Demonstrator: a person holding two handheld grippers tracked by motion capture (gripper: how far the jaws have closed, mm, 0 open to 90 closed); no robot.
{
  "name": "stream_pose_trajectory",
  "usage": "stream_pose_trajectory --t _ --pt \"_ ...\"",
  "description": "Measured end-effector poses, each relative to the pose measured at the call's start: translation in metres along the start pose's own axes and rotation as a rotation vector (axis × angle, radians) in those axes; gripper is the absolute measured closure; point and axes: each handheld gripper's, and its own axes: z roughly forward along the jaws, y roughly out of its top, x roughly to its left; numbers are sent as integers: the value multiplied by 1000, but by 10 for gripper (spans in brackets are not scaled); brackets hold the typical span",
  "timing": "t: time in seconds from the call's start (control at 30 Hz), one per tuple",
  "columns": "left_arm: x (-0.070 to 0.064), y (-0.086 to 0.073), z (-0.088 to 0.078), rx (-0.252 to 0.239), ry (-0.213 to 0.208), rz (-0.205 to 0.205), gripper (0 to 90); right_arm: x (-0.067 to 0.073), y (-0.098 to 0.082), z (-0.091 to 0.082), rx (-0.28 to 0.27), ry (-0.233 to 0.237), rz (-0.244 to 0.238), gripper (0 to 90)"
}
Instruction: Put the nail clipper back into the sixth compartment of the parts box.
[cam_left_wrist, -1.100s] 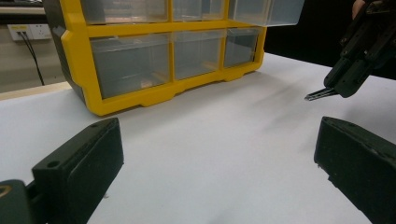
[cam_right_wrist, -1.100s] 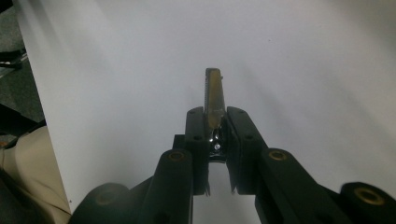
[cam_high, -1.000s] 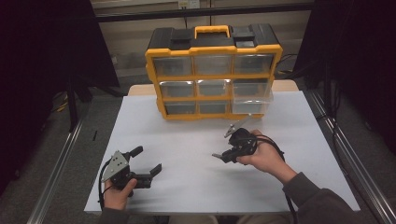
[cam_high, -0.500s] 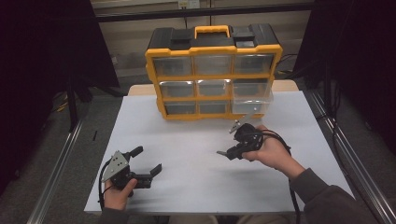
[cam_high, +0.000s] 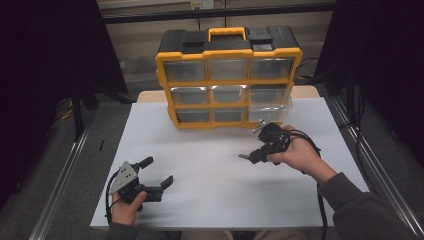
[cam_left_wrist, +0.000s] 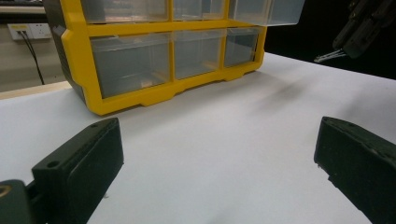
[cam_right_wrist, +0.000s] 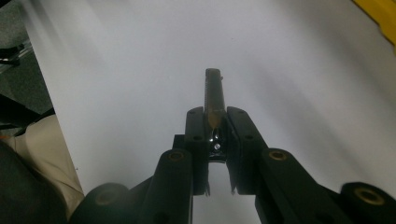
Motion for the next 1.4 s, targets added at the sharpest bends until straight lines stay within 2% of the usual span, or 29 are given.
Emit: stream_pose_trajectory --t 0.07,0.1,0.13,0.37,0.4,0.43,0.53,0.6,0.8,0.9,0.93,1.0,1.03,1.13,1.3,1.33,1.4 --pt "1 0 -1 10 -2 15 14 -2 0 -2 -4 -1 -1 804" --pt "1 0 -1 7 -4 12 14 -3 1 -4 1 -1 6 804" --pt "0 0 0 -4 -3 -8 14 -3 1 -4 3 -4 11 804" --pt "1 0 -1 11 -1 13 14 -5 4 -11 16 -8 10 804" --pt "1 0 -1 11 0 12 14 -5 4 -12 16 -12 10 804" --pt "0 0 0 -3 -1 -7 14 -5 5 -14 20 -9 8 804" --pt "0 0 0 -3 -1 -4 14 -6 6 -18 22 -13 8 804" --pt "1 0 -1 11 1 12 14 -6 7 -21 21 -16 4 804" --pt "1 0 -1 10 1 11 14 -7 10 -28 30 -22 1 804" --pt "0 0 0 -1 4 -4 14 -8 12 -30 33 -26 0 804" --pt "1 0 -1 9 4 10 14 -9 12 -30 37 -23 -2 804" --pt "1 0 -1 11 2 13 14 -10 13 -32 34 -24 2 804" --pt "0 0 0 0 4 -2 14 -10 13 -33 36 -22 6 804" --pt "0 0 0 -2 -2 -5 14 -12 15 -37 41 -25 6 804" --pt "1 0 -1 9 0 14 14 -14 17 -44 38 -28 5 804" --pt "0 0 0 -1 3 -1 14 -14 18 -45 38 -26 2 804" --pt "0 0 0 0 2 1 14 -14 18 -48 40 -30 10 804"
